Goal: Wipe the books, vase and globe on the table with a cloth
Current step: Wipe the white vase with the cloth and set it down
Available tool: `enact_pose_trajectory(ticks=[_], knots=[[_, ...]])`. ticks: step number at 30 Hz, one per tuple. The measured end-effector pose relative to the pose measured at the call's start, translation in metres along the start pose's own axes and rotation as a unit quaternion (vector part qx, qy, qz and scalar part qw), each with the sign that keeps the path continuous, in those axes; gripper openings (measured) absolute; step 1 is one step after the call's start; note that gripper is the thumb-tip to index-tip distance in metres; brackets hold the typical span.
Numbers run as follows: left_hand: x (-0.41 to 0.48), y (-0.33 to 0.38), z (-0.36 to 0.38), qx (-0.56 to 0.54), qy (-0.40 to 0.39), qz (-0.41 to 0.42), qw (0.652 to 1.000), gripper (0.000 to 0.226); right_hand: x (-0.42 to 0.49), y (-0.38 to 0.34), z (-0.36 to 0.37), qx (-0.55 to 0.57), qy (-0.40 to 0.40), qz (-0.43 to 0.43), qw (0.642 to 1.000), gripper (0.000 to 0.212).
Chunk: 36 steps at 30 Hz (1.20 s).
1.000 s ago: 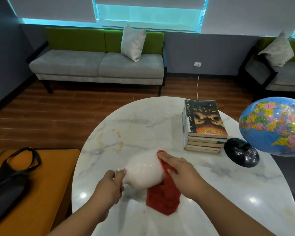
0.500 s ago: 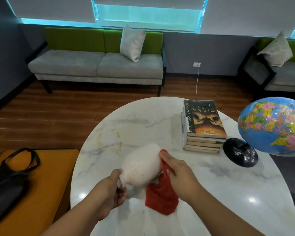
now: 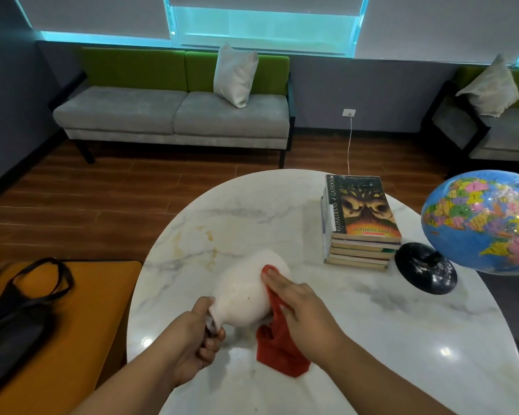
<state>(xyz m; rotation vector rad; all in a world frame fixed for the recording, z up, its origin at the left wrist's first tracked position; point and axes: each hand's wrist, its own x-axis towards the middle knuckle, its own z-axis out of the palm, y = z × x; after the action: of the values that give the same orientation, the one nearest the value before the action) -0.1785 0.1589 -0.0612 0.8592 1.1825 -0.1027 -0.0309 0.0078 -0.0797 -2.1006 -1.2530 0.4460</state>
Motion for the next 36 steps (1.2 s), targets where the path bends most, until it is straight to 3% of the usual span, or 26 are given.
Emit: enact_pose_trajectory(ticks=[3,9,13,19,25,28,32,36], knots=[[-0.001,0.001,0.002,0.006,-0.002,0.009,1.0,0.024,0.007,0.012,-0.002,-0.016,0.031,0.081,0.996,0.069],[0.0,0.0,0.0,-0.016,0.004,-0.01,1.0,0.032,-0.005,-0.004,0.011,-0.011,-0.034,0.004,0.999,0.065],[-0.001,-0.001,0.002,-0.013,-0.002,-0.008,1.0,0.031,0.003,0.009,0.005,0.033,0.029,0.096,0.994,0.069],[0.004,-0.001,-0.003,-0.048,-0.021,-0.026,0.998,0.029,-0.009,-0.011,0.012,0.093,0.008,0.075,0.993,0.073],[0.002,0.0,-0.002,-0.084,-0.034,-0.058,0.994,0.032,0.005,0.007,0.002,0.139,0.038,0.172,0.974,0.066],[0.002,-0.001,-0.003,-0.124,-0.05,-0.091,0.987,0.034,-0.014,-0.006,0.016,0.117,0.063,0.137,0.982,0.074],[0.003,-0.003,-0.005,-0.196,-0.077,-0.138,0.968,0.036,-0.033,-0.021,0.037,0.109,0.024,0.069,0.991,0.077],[0.004,-0.005,-0.005,-0.23,-0.086,-0.149,0.958,0.035,-0.01,-0.001,0.023,0.084,0.079,0.111,0.987,0.079]])
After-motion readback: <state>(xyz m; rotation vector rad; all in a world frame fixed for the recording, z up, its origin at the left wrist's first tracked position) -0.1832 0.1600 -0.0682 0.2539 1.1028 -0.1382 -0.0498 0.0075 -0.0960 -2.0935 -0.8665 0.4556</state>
